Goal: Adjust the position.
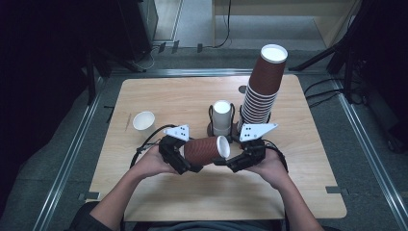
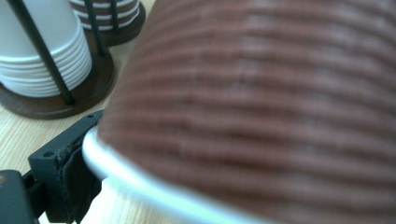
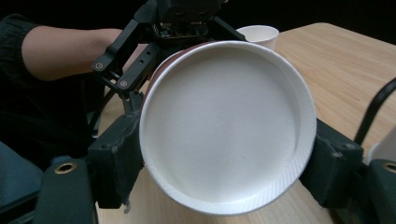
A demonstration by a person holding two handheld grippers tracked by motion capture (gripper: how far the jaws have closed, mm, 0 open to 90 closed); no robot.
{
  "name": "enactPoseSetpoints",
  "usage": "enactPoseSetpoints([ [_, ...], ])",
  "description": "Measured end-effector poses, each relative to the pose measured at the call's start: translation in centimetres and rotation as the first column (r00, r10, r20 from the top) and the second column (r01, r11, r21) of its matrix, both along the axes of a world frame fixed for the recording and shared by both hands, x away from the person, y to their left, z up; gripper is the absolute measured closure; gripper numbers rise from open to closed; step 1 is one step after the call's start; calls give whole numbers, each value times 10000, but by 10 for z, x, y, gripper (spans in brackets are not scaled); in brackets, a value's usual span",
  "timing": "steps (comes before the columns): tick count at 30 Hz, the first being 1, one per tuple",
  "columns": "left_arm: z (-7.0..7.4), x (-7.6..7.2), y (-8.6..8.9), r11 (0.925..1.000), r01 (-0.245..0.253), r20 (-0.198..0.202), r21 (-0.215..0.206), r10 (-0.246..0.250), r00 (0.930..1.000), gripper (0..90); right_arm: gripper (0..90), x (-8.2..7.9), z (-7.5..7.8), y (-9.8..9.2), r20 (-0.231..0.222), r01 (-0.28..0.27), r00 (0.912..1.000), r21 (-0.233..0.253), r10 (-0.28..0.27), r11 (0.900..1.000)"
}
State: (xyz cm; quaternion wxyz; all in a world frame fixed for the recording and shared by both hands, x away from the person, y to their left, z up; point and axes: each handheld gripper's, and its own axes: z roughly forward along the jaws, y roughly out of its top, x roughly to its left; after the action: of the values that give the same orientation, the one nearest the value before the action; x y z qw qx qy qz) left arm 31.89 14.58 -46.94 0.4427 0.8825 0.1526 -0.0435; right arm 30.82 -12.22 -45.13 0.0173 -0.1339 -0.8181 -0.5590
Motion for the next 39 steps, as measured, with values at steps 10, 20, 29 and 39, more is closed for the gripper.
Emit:
enactPoseSetpoints([
  [10, 5, -2, 5, 9990, -17, 455, -449, 38, 9990, 59, 238, 3, -3, 0, -424, -27, 9991, 438, 46, 9990],
  [20, 5, -1, 6, 9996, 114, 245, -270, -107, 9996, 77, 230, 4, -4, 0, -541, -152, 9984, 71, 156, 9999],
  [29, 8, 1, 13, 9998, -88, 267, 154, 83, 9996, 77, 199, 4, -4, -6, -415, 85, 9991, -451, -104, 9989],
  [39, 4, 2, 12, 9882, -143, 187, 1523, 116, 9998, 76, 187, 2, -10, -8, -102, 244, 9996, -1650, -265, 9860],
])
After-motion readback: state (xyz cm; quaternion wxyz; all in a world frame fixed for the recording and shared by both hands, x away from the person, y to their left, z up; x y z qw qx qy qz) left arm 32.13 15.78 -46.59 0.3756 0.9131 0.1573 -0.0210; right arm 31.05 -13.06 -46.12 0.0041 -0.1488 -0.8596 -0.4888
